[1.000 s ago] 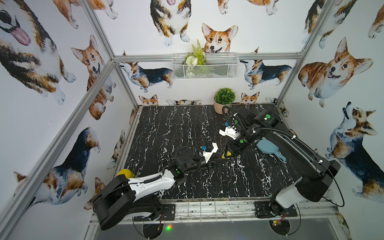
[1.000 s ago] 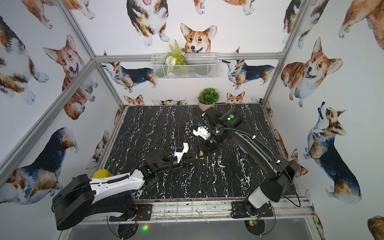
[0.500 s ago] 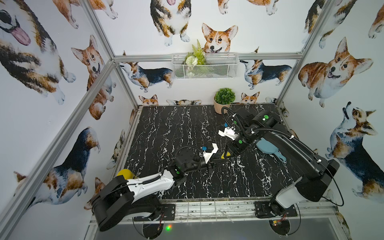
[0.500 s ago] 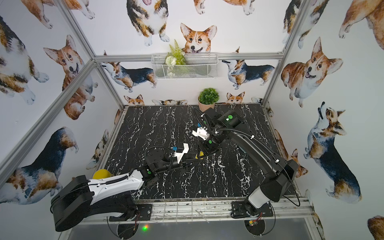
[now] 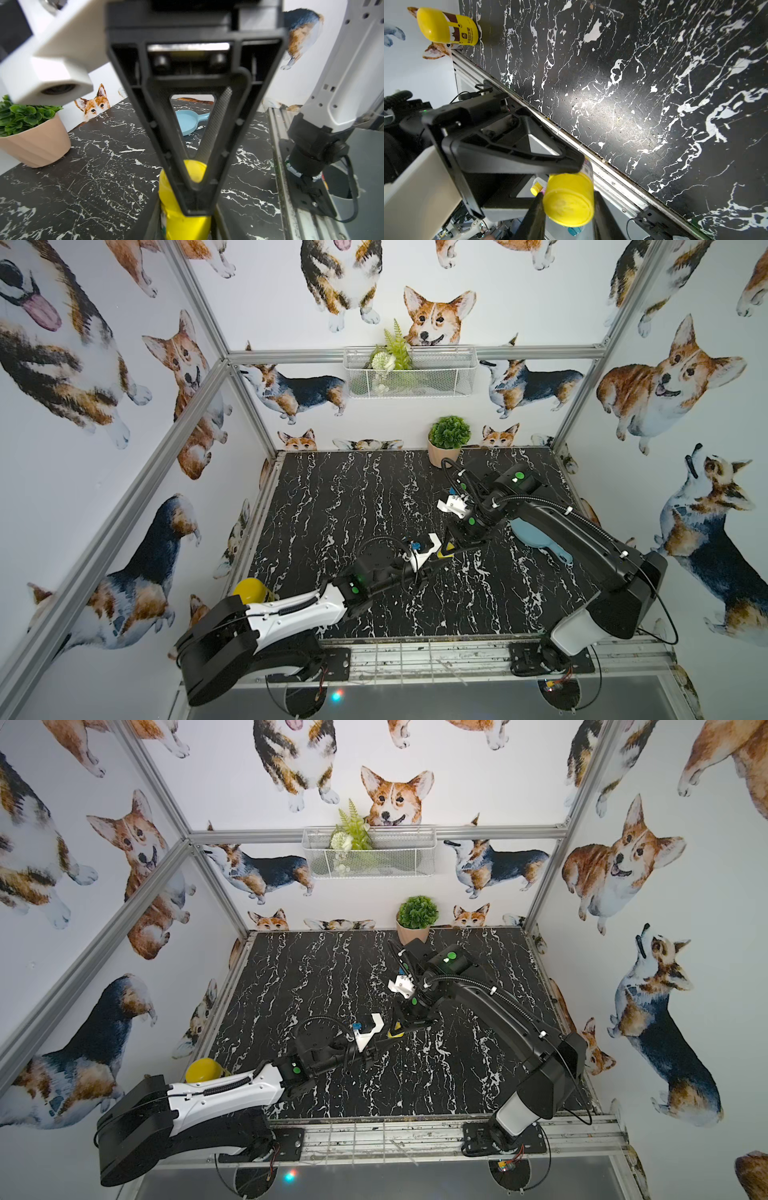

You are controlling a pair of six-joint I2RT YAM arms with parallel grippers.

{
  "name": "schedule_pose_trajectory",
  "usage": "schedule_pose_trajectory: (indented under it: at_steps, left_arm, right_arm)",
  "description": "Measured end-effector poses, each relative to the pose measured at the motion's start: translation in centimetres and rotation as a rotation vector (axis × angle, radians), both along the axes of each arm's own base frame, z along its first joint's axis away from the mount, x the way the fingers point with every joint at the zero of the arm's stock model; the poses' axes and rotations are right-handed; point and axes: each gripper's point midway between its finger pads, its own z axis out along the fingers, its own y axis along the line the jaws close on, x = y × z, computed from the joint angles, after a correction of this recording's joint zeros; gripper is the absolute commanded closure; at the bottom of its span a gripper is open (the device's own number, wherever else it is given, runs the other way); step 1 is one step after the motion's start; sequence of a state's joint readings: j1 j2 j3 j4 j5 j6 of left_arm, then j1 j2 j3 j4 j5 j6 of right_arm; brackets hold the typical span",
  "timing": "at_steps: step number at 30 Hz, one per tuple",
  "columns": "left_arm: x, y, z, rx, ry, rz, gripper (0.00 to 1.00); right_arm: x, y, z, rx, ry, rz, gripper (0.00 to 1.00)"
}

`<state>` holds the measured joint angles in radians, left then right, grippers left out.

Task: Close the paint jar lid
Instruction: Screw the lid onto the paint jar.

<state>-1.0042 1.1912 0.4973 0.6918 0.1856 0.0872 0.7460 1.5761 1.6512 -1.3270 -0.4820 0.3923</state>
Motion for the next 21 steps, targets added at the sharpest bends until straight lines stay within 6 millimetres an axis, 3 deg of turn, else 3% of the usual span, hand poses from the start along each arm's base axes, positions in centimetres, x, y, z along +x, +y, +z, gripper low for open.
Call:
schedule_pose_trajectory:
  at_steps: [15, 17, 21]
  left_arm:
    - [1.4, 0.2, -2.2, 0.172, -0.174, 0.144, 0.79]
    - [1.6, 0.3, -2.2, 0.178, -0.181, 0.157, 0.78]
    - [1.7, 0.3, -2.0, 0.172, -0.186, 0.165, 0.78]
  right_arm:
    - [0.9, 0.7, -2.3, -0.017, 0.096, -0.206, 0.76]
    - [1.1, 0.8, -2.3, -0.011, 0.096, -0.221, 0.63]
    - [1.3, 1.0, -2.1, 0.000, 0.103, -0.234, 0.52]
